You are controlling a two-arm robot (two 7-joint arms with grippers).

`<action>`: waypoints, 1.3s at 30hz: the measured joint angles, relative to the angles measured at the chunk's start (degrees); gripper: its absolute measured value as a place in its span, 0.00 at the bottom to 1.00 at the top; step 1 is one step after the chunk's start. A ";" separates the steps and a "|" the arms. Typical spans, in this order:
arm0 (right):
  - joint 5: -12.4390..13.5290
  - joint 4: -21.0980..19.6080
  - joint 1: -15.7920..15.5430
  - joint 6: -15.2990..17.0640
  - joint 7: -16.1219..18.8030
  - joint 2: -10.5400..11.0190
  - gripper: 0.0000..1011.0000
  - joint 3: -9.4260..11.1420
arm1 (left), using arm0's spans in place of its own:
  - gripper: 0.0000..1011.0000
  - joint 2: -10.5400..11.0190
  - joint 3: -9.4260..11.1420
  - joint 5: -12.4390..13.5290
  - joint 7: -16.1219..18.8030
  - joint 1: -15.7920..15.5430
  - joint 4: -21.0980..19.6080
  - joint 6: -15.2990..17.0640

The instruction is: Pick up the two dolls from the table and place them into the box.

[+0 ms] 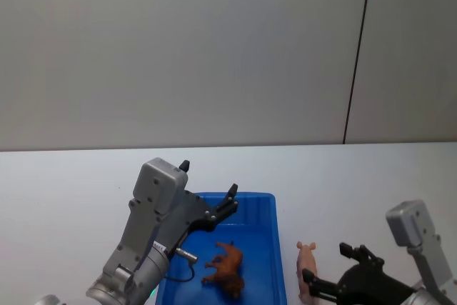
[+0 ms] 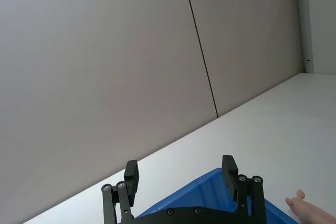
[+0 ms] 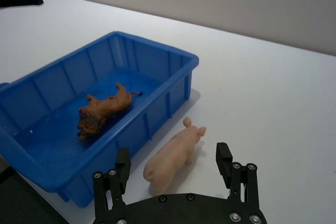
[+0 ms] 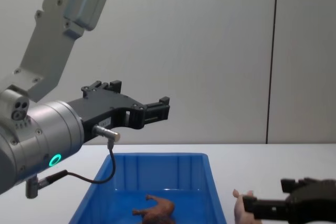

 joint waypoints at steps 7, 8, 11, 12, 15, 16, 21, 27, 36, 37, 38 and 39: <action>-0.68 1.86 0.09 -0.08 -1.07 -0.78 0.99 -0.68 | 0.99 0.00 0.00 0.00 0.00 0.00 0.00 0.00; -0.74 2.16 0.19 -0.12 -1.22 -0.98 0.99 -0.79 | 0.99 0.00 0.00 0.00 0.00 0.00 0.00 0.00; -0.97 3.25 0.61 -0.32 -1.86 -1.62 0.97 -1.15 | 0.99 0.00 0.00 0.00 0.00 0.00 0.00 0.00; -1.00 3.48 0.70 -0.37 -2.02 -1.76 0.97 -1.22 | 0.99 0.00 0.00 0.00 0.00 0.00 0.00 0.00; -1.13 4.59 1.19 -0.48 -2.64 -2.42 0.90 -1.56 | 0.99 0.00 0.00 0.00 0.00 0.00 0.00 0.00; -1.14 5.06 1.41 -0.50 -2.87 -2.73 0.88 -1.70 | 0.99 0.00 0.00 0.00 0.00 0.00 0.00 0.00; -1.11 6.53 2.12 -0.50 -3.67 -3.61 0.75 -2.06 | 0.99 0.00 0.00 0.00 0.00 0.00 0.00 0.00; -0.72 8.22 2.93 -0.32 -4.72 -4.56 0.55 -2.30 | 0.99 0.00 0.00 0.00 0.00 0.00 0.00 0.00; -0.28 9.58 3.57 -0.35 -6.23 -5.30 0.37 -2.42 | 0.99 0.00 0.00 0.00 0.00 0.00 0.00 0.00; -0.29 9.60 3.58 -0.42 -6.40 -5.32 0.37 -2.42 | 0.99 0.00 0.00 0.00 0.00 0.00 0.00 0.00; -0.29 9.62 3.58 -0.62 -6.80 -5.38 0.37 -2.42 | 0.99 0.00 0.00 0.00 0.00 0.00 0.00 0.00; -0.30 9.63 3.58 -0.79 -7.08 -5.39 0.37 -2.42 | 0.99 0.00 0.00 0.00 0.00 0.00 0.00 0.00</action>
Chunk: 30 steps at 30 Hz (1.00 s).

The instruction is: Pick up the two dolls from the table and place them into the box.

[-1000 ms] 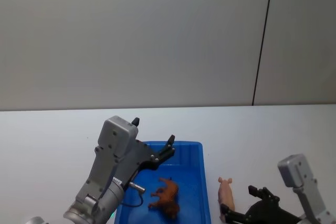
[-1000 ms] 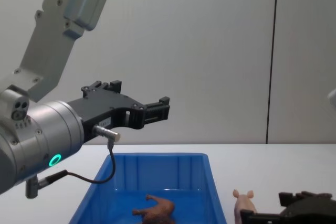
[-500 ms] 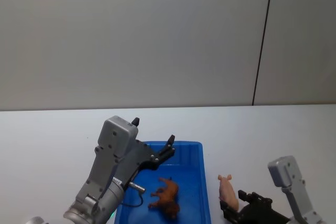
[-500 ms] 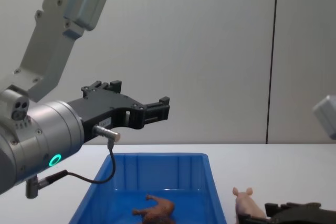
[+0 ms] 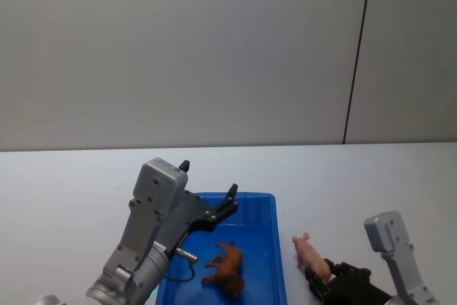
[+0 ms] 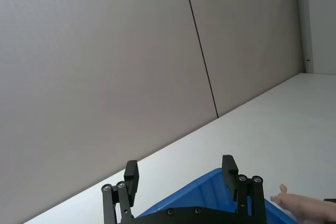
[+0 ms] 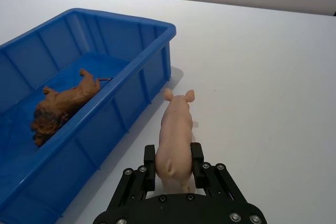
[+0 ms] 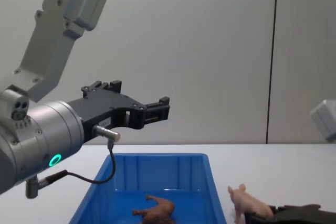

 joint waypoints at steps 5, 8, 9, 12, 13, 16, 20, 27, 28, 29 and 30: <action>-0.15 -0.45 -0.10 -1.31 -1.36 -0.06 0.37 0.08 | 0.99 0.00 0.00 0.00 0.00 0.00 0.00 0.00; -0.23 -1.18 -0.22 -2.32 -2.08 -0.07 0.37 0.15 | 0.99 0.00 0.00 0.00 0.00 0.00 0.00 0.00; -0.26 -1.63 -0.29 -2.96 -2.34 -0.07 0.37 0.17 | 0.99 0.00 0.00 0.00 0.00 0.00 0.00 0.00; -0.27 -2.36 -0.35 -3.78 -2.46 -0.06 0.37 0.21 | 0.99 0.00 0.00 0.00 0.00 0.00 0.00 0.00; -0.27 -2.96 -0.36 -4.29 -2.45 -0.06 0.37 0.25 | 0.99 0.00 0.00 0.00 0.00 0.00 0.00 0.00; -0.17 -3.74 -0.32 -5.08 -2.11 -0.07 0.37 0.28 | 0.99 0.00 0.00 0.00 0.00 0.00 0.00 0.00; 0.20 -5.15 0.23 -5.83 -0.57 -0.28 0.37 0.29 | 0.99 0.00 0.00 0.00 0.00 0.00 0.00 0.00; 0.81 -5.98 2.13 -5.11 2.81 -1.24 0.37 0.07 | 0.99 0.00 0.00 0.00 0.00 0.00 0.00 0.00; 0.95 -5.96 2.79 -4.59 3.55 -1.61 0.37 -0.05 | 0.99 0.00 0.00 0.00 0.00 0.00 0.00 0.00; 0.99 -5.89 3.11 -4.30 3.87 -1.81 0.37 -0.09 | 0.99 0.00 0.00 0.00 0.00 0.00 0.00 0.00; 1.04 -5.76 3.42 -3.89 4.30 -1.99 0.37 -0.14 | 0.99 0.00 0.00 0.00 0.00 0.00 0.00 0.00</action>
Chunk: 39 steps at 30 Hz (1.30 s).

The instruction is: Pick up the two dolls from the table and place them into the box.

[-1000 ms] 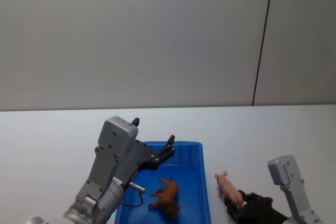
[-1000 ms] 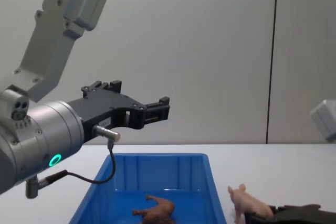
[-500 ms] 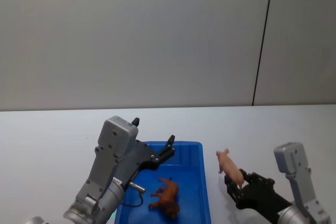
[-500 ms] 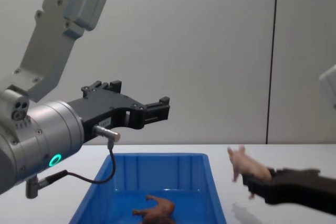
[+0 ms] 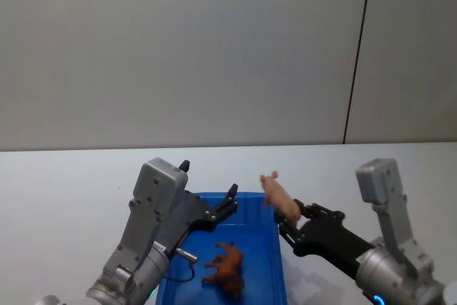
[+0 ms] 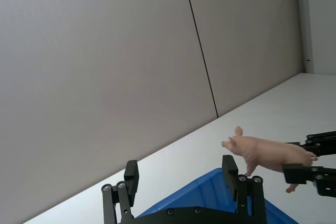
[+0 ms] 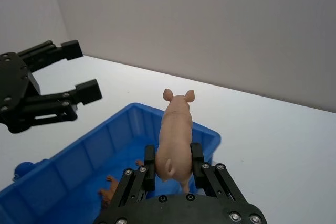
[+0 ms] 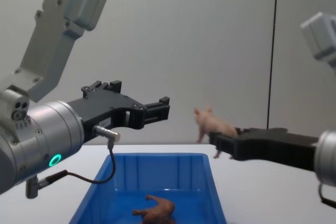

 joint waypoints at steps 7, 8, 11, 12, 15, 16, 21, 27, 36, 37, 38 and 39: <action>0.03 2.16 3.04 2.84 2.51 -1.90 0.43 -0.69 | 0.99 0.00 0.00 0.00 0.00 0.00 0.00 0.00; -0.04 2.46 3.32 3.17 2.84 -2.08 0.45 -0.78 | 0.99 0.00 0.00 0.00 0.00 0.00 0.00 0.00; -0.25 3.52 4.35 3.95 3.68 -2.75 0.54 -1.09 | 0.99 0.00 0.00 0.00 0.00 0.00 0.00 0.00; -0.30 3.74 4.54 4.10 3.86 -2.87 0.57 -1.16 | 0.99 0.00 0.00 0.00 0.00 0.00 0.00 0.00; -0.62 4.64 5.36 4.56 4.72 -3.33 0.66 -1.40 | 0.99 0.00 0.00 0.00 0.00 0.00 0.00 0.00; -0.62 4.64 5.36 4.56 4.72 -3.33 0.68 -1.40 | 0.99 0.00 0.00 0.00 0.00 0.00 0.00 0.00; -1.33 5.09 5.79 4.13 5.57 -3.33 0.83 -1.48 | 0.99 0.00 0.00 0.00 0.00 0.00 0.00 0.00; -2.31 4.22 5.01 1.98 6.43 -1.57 0.99 -0.66 | 0.99 0.00 0.00 0.00 0.00 0.00 0.00 0.00; -2.48 1.65 2.46 -0.55 6.84 1.93 0.99 1.09 | 0.99 0.00 0.00 0.00 0.00 0.00 0.00 0.00; -2.41 1.43 2.20 -0.82 6.84 2.23 0.99 1.25 | 0.99 0.00 0.00 0.00 0.00 0.00 0.00 0.00; -2.33 0.94 1.62 -1.18 6.84 2.91 0.99 1.58 | 0.99 0.00 0.00 0.00 0.00 0.00 0.00 0.00; -2.27 0.73 1.38 -1.41 6.84 3.20 0.99 1.72 | 0.99 0.00 0.00 0.00 0.00 0.00 0.00 0.00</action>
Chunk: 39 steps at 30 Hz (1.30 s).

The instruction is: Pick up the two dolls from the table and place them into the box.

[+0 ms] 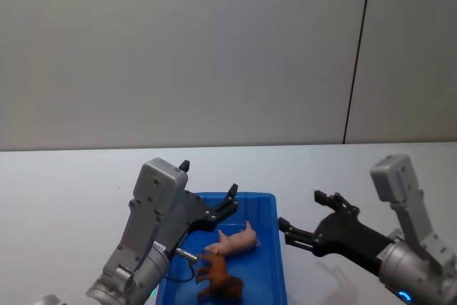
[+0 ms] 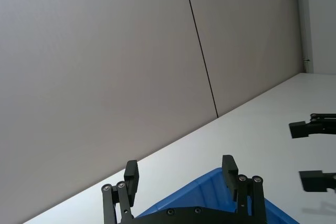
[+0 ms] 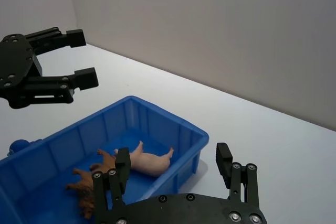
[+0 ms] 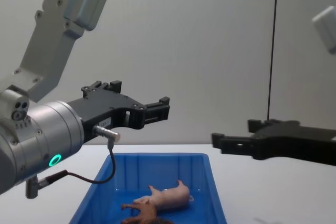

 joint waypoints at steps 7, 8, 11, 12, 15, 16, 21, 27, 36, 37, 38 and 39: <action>0.33 -1.46 -1.64 -1.19 -0.08 1.90 0.99 0.91 | 0.99 0.00 0.00 0.03 -0.01 0.03 -0.01 0.01; 0.36 -1.55 -1.76 -1.29 -0.10 2.04 0.99 0.97 | 0.99 0.05 -0.02 0.11 -0.01 0.10 -0.06 0.08; 0.43 -1.95 -2.21 -1.63 -0.15 2.57 0.99 1.24 | 0.99 0.26 -0.08 0.29 0.03 0.30 -0.34 0.29; 0.47 -2.10 -2.39 -1.77 -0.17 2.76 0.99 1.33 | 0.99 0.36 -0.09 0.38 0.10 0.38 -0.42 0.40; 0.51 -2.31 -2.63 -1.94 -0.20 3.05 0.99 1.48 | 0.99 0.90 -0.25 0.68 0.71 0.91 -1.14 1.09; 0.55 -2.41 -2.77 -2.06 -0.22 3.21 0.99 1.55 | 0.99 1.12 -0.31 0.73 0.90 1.17 -1.46 1.28; 0.61 -2.69 -3.10 -2.30 -0.25 3.61 0.99 1.74 | 0.99 3.05 -0.84 0.70 2.94 3.25 -3.83 3.19; 0.65 -2.95 -3.37 -2.52 -0.28 3.93 0.99 1.91 | 0.99 6.26 -1.66 -1.07 6.20 6.82 -7.17 5.74; 0.72 -3.15 -3.58 -2.67 -0.33 4.19 0.99 2.03 | 0.99 10.42 -2.77 -4.30 9.62 11.81 -10.11 7.30; 0.73 -3.17 -3.60 -2.68 -0.33 4.20 0.99 2.04 | 0.99 11.00 -2.95 -4.90 10.01 12.59 -10.25 7.42; 0.73 -3.18 -3.62 -2.70 -0.33 4.23 0.99 2.05 | 0.99 11.15 -2.99 -5.14 10.13 12.78 -10.27 7.46; 0.74 -3.19 -3.63 -2.70 -0.33 4.24 0.99 2.06 | 0.99 11.42 -3.07 -5.40 10.23 13.12 -10.29 7.49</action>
